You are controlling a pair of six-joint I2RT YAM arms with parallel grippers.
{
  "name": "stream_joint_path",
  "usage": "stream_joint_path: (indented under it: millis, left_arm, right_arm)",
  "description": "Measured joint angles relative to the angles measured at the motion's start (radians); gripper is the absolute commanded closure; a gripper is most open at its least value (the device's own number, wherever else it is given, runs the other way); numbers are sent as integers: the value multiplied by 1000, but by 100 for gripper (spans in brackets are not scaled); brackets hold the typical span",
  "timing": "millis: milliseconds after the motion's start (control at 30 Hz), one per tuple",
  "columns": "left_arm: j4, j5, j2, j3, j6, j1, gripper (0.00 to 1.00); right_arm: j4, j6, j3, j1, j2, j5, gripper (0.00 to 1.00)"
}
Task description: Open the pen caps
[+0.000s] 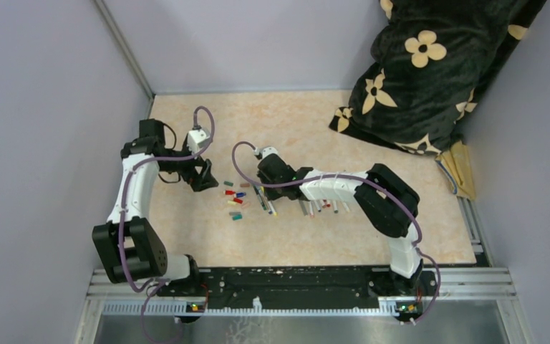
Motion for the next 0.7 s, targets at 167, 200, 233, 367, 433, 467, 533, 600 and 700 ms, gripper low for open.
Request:
stream_joint_path:
  millis: [167,200,233,367,433,467,533,600,700]
  left_arm:
    - [-1,6,-3,0,0,15,1]
    - [-2,7,-3,0,0,16,1]
    - [-3,8,-3,0,0,18,1]
    - [-5,9,-5,0,1,19,1]
    - [-7,10,-5,0,1,19,1]
    - [-8,10,-5,0,1,19,1]
    - [-12,11,-5,0,2,19,1]
    - [-14,11,-5,0,2,19,1]
    - [-19,14,-5,0,4,19,1]
  right_arm:
    - [-8,0,5,2,1,-2,83]
    - [-10,0,5,3,1,0,83]
    - [-10,0,5,5,1,4,84]
    - [3,0,-7,13,0,25,84]
    - [20,0,-30,18,0,37,81]
    - [32,0,-44,19,-2,40,80]
    - [53,0,-66,24,-12,55,80]
    - [64,-1,-85,31,-23,72,80]
    - [82,-1,-105,39,-31,94,80]
